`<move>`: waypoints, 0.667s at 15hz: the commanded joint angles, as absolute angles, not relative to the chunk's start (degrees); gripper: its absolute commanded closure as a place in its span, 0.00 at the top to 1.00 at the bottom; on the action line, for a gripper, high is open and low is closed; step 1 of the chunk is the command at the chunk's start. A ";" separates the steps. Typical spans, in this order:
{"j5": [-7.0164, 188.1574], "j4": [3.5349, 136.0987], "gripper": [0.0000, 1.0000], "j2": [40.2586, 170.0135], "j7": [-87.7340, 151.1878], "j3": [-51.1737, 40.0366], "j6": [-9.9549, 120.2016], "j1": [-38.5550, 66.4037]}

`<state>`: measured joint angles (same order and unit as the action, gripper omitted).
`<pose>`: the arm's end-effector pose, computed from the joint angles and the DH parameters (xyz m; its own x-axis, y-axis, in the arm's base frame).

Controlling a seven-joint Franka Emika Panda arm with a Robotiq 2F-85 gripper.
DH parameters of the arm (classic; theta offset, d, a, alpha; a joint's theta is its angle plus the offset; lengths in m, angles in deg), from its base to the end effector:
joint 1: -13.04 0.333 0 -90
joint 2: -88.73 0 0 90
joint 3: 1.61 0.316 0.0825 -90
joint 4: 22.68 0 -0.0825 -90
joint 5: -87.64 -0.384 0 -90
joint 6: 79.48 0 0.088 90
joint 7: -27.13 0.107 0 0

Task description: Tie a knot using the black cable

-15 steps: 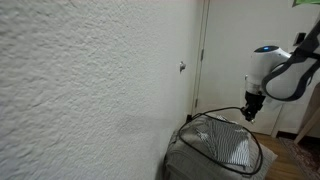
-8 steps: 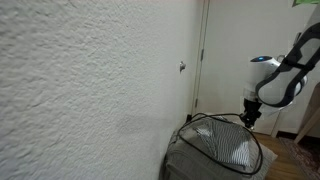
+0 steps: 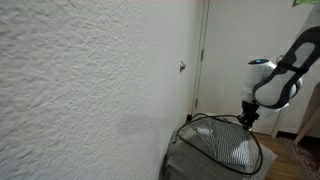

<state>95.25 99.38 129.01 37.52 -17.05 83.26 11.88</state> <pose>0.5327 -0.1607 0.0859 0.9613 -0.2727 0.0386 -0.2746 -0.9386 0.2089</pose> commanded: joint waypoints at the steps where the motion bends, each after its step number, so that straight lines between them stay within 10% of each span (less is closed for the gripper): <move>1: 94.33 98.35 0.07 129.66 37.22 -17.37 82.12 11.98; 10: 93.32 91.77 0.07 135.60 38.70 -18.83 76.94 11.37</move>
<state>94.48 95.15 133.48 38.02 -18.75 80.11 11.74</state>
